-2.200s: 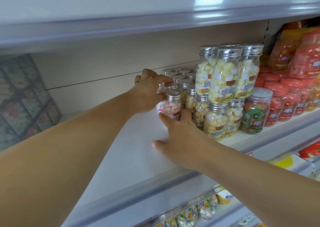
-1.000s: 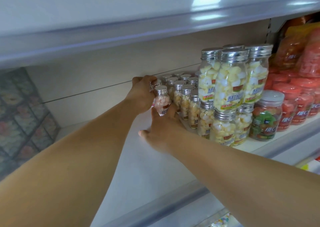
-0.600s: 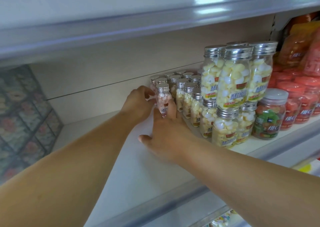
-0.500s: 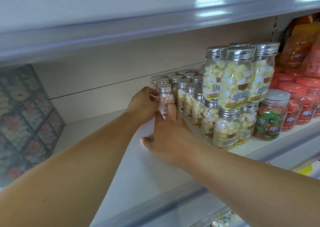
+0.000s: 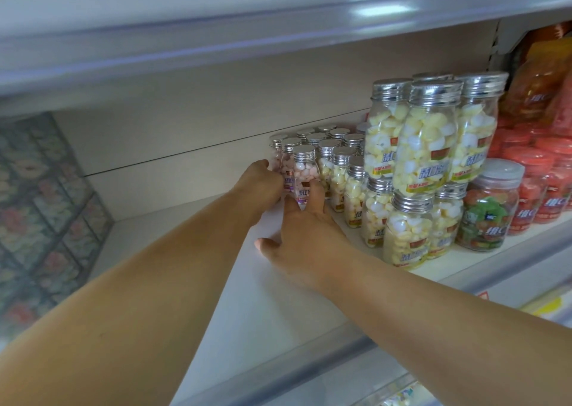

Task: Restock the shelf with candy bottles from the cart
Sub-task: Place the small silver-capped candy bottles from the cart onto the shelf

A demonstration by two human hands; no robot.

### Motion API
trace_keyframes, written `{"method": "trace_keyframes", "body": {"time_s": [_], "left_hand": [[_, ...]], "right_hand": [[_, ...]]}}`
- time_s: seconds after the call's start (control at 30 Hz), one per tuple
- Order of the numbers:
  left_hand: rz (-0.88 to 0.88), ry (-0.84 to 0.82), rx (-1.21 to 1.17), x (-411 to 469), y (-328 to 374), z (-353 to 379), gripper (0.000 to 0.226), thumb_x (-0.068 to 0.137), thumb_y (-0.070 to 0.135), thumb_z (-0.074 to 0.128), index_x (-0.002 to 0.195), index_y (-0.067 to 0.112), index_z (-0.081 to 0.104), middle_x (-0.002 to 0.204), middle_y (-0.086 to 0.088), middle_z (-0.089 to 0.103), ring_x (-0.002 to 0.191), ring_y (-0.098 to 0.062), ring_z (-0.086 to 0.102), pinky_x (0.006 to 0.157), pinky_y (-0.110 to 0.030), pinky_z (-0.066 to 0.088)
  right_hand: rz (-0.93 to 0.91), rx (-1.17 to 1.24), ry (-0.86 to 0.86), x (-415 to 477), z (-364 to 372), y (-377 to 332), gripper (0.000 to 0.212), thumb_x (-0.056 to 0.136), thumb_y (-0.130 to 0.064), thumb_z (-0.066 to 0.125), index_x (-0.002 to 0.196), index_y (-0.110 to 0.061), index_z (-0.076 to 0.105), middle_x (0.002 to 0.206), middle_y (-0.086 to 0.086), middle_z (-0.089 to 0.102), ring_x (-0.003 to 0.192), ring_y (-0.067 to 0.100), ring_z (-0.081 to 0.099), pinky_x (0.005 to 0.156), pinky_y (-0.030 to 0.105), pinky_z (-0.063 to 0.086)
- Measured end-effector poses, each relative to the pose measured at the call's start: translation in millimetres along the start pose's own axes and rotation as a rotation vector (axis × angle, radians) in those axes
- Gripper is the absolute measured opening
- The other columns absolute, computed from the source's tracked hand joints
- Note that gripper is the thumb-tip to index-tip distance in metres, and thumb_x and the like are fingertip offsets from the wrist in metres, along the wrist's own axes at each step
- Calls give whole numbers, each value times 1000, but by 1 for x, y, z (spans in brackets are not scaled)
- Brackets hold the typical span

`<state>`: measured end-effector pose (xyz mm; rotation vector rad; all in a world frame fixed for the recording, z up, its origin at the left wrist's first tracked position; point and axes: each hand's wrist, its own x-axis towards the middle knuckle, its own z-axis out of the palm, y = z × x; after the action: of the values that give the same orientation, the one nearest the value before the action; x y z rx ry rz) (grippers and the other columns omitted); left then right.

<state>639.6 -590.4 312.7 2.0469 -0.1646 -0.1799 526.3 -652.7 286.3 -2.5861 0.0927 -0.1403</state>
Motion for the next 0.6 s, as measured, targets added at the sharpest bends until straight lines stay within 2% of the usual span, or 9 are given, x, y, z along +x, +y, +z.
{"method": "trace_keyframes", "body": {"time_s": [0.03, 0.07, 0.13, 0.2, 0.3, 0.37, 0.43, 0.5, 0.6], "left_hand": [[1, -9, 19, 1, 0, 0, 23, 94, 1, 44, 105, 15, 59, 93, -5, 57, 109, -33, 59, 102, -50, 48], [1, -18, 38, 1, 0, 0, 24, 93, 0, 43, 89, 20, 56, 90, -5, 59, 108, -33, 60, 103, -50, 48], [14, -45, 60, 0, 1, -1, 31, 90, -3, 42, 81, 24, 54, 93, -5, 63, 104, -30, 61, 104, -50, 47], [38, -69, 66, -2, 1, -1, 32, 88, -3, 41, 86, 22, 60, 105, -9, 68, 109, -31, 62, 103, -51, 48], [63, -50, 53, -2, -2, -1, 32, 91, -4, 43, 93, 21, 62, 96, -2, 63, 112, -31, 60, 104, -51, 47], [81, -43, 35, -2, -5, 0, 31, 88, -3, 48, 86, 25, 61, 100, -4, 68, 109, -30, 63, 102, -49, 49], [103, -45, 19, -3, -7, 0, 30, 85, 2, 54, 104, 23, 63, 108, -4, 70, 106, -25, 65, 99, -46, 51], [102, -31, 9, 0, -8, 0, 48, 79, 12, 60, 127, 18, 59, 110, -2, 70, 104, -23, 66, 97, -45, 53], [110, -15, 1, 2, -7, 0, 48, 83, 12, 64, 130, 18, 58, 109, -4, 71, 102, -23, 68, 96, -43, 54]], "right_hand": [[13, 2, -1, 1, 0, 0, 85, 95, -51, 54, 157, -17, 7, 156, 17, -29, 152, 29, -6, 120, 33, 14], [21, 2, -3, 2, 1, 0, 86, 95, -52, 53, 157, -18, 4, 156, 18, -32, 152, 30, -8, 120, 33, 13], [27, 3, -3, 2, 1, -1, 88, 95, -52, 53, 157, -18, 2, 155, 19, -33, 152, 31, -8, 120, 33, 13], [25, 12, 1, 2, 0, 0, 87, 95, -51, 54, 157, -19, 2, 156, 19, -33, 152, 30, -6, 120, 33, 14], [23, 22, -5, 1, 0, 0, 88, 95, -50, 54, 158, -19, 0, 155, 18, -34, 152, 29, -4, 121, 33, 17], [22, 33, -1, 1, -1, 0, 88, 94, -48, 55, 157, -17, 2, 155, 18, -34, 152, 29, -3, 121, 33, 18], [29, 45, 7, 1, -1, 0, 86, 94, -47, 55, 157, -16, 5, 155, 18, -34, 152, 28, -4, 121, 33, 19], [36, 54, 14, 2, 0, 1, 85, 94, -47, 55, 157, -16, 7, 155, 18, -35, 152, 28, -7, 120, 34, 22], [39, 50, 15, 2, 0, 1, 86, 94, -47, 55, 157, -15, 5, 155, 18, -35, 152, 28, -7, 119, 34, 23]]}}
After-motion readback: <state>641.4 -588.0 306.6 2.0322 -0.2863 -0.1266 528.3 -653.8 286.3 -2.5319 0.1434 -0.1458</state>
